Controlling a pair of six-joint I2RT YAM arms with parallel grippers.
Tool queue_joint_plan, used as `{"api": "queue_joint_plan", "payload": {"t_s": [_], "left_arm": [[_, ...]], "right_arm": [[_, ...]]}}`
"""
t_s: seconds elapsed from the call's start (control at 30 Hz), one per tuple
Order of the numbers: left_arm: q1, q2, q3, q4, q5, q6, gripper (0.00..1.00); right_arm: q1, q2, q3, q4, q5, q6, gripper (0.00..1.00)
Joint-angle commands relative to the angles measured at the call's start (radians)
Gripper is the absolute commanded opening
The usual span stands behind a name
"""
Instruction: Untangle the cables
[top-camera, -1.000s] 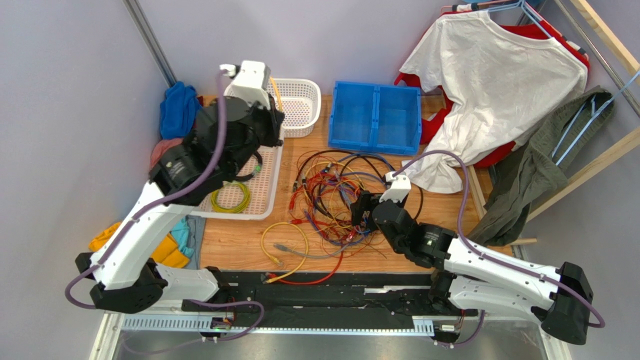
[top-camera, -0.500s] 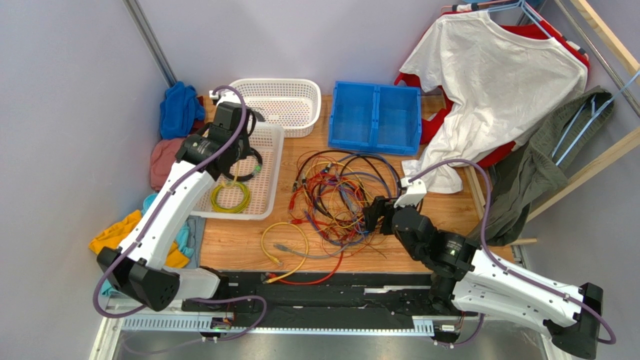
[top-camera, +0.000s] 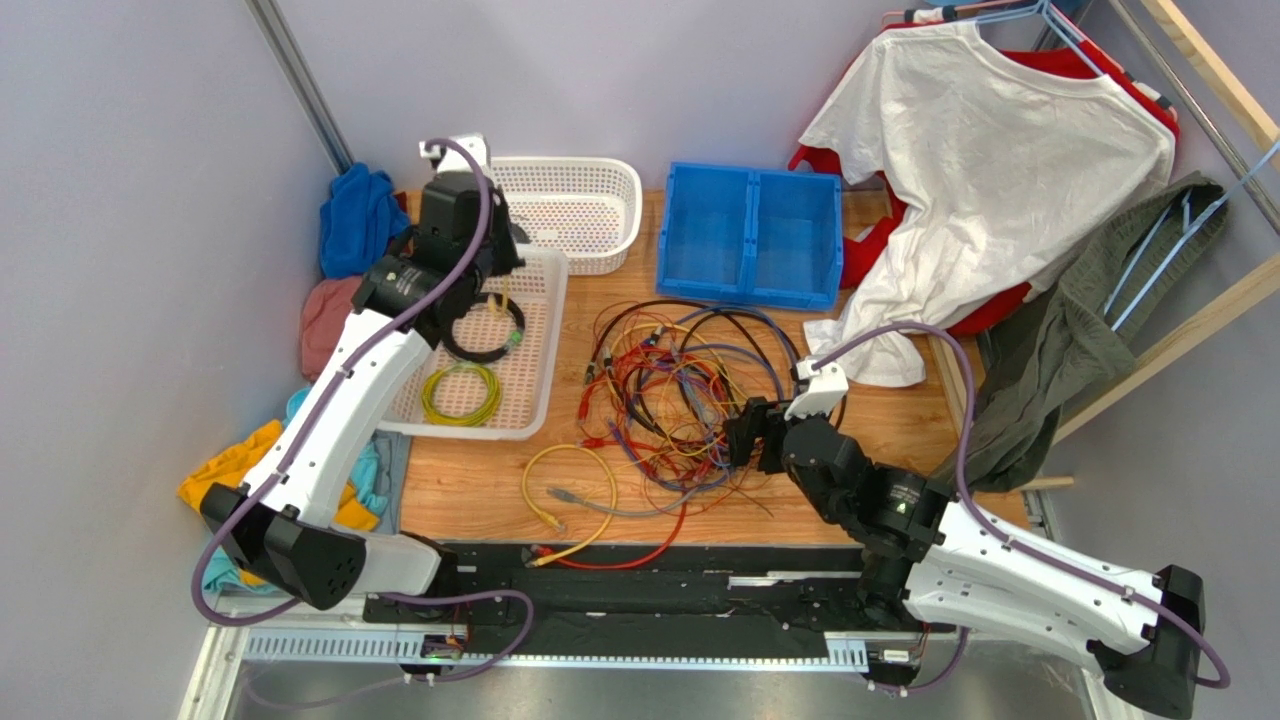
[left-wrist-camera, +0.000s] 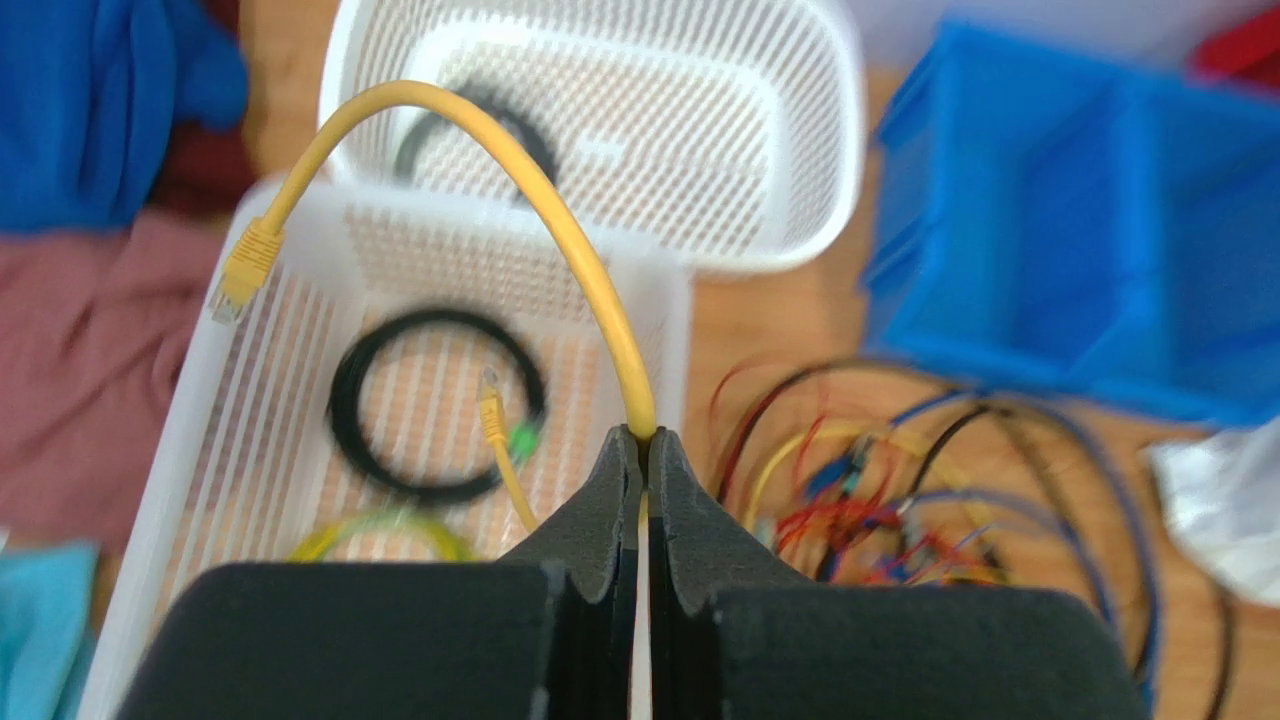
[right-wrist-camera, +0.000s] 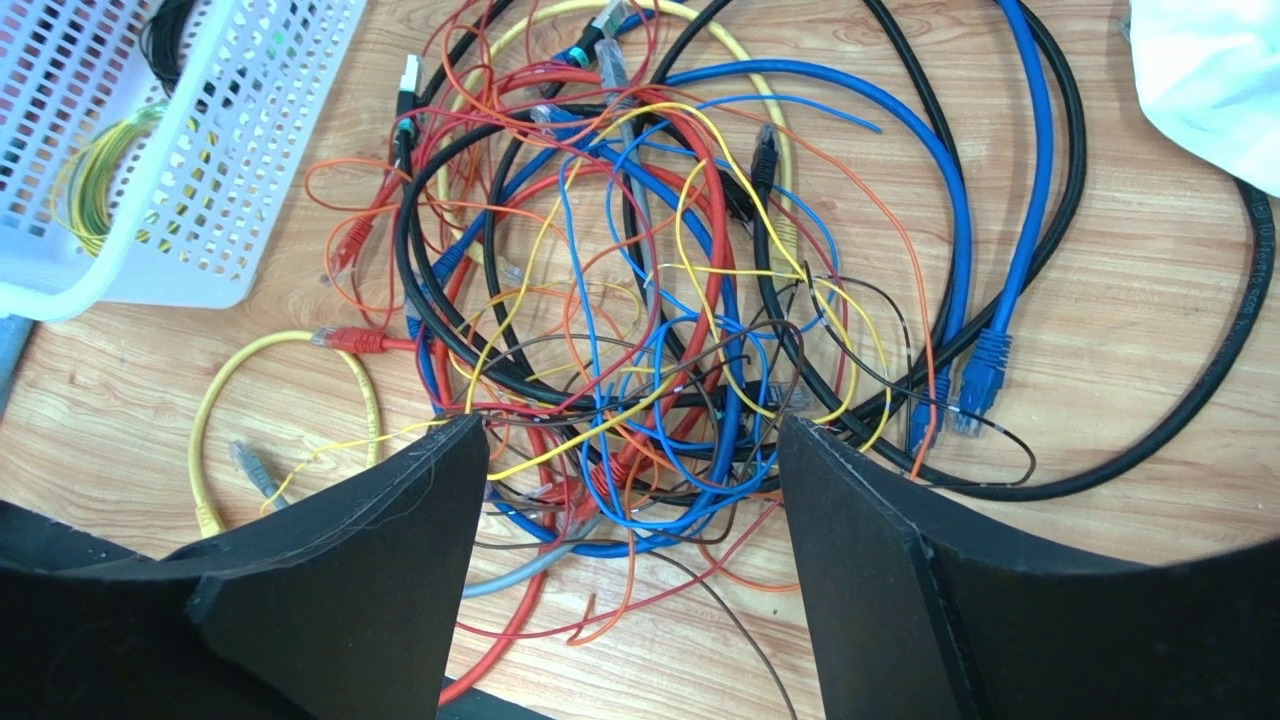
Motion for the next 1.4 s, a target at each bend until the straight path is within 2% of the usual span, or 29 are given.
{"api": "queue_joint_plan", "payload": {"t_s": [0.0, 0.1, 0.23, 0.43, 0.57, 0.67, 0.73, 0.87, 0.97, 1.0, 1.1, 1.2, 1.37], "left_arm": [[0.002, 0.084, 0.121, 0.299, 0.057, 0.093, 0.00], [0.005, 0.214, 0.207, 0.365, 0.058, 0.134, 0.00], [0.034, 0.403, 0.357, 0.359, 0.077, 0.140, 0.00], [0.102, 0.735, 0.647, 0.297, 0.170, 0.041, 0.00], [0.108, 0.895, 0.898, 0.238, 0.166, 0.047, 0.00], [0.117, 0.975, 0.982, 0.233, 0.180, 0.035, 0.00], [0.121, 0.992, 0.979, 0.236, 0.183, 0.021, 0.00], [0.122, 0.957, 0.847, 0.275, 0.180, -0.001, 0.00], [0.128, 0.912, 0.769, 0.292, 0.155, -0.031, 0.34], [0.129, 0.902, 0.760, 0.290, 0.143, -0.041, 0.52], [0.129, 0.845, 0.729, 0.289, 0.121, -0.057, 0.67], [0.129, 0.764, 0.698, 0.278, 0.109, -0.070, 0.69], [0.094, 0.505, 0.513, 0.341, 0.108, -0.062, 0.69]], "right_arm": [[0.003, -0.021, 0.004, 0.076, -0.003, -0.032, 0.74], [0.005, -0.018, 0.022, 0.075, -0.003, -0.052, 0.74], [0.005, -0.009, 0.047, 0.071, 0.006, -0.083, 0.74], [0.003, 0.026, 0.070, 0.067, 0.015, -0.092, 0.74], [0.002, 0.045, 0.064, 0.071, 0.027, -0.086, 0.74], [0.000, 0.059, 0.051, 0.084, 0.038, -0.086, 0.74], [-0.006, 0.068, 0.047, 0.084, 0.047, -0.086, 0.74], [-0.014, 0.079, 0.047, 0.090, 0.052, -0.089, 0.74], [-0.015, 0.082, 0.045, 0.094, 0.050, -0.086, 0.74], [-0.015, 0.080, 0.047, 0.094, 0.050, -0.085, 0.74], [-0.015, 0.060, 0.045, 0.087, 0.056, -0.083, 0.74], [-0.015, 0.030, 0.041, 0.081, 0.069, -0.089, 0.73], [-0.015, -0.004, 0.038, 0.085, 0.085, -0.085, 0.74]]}}
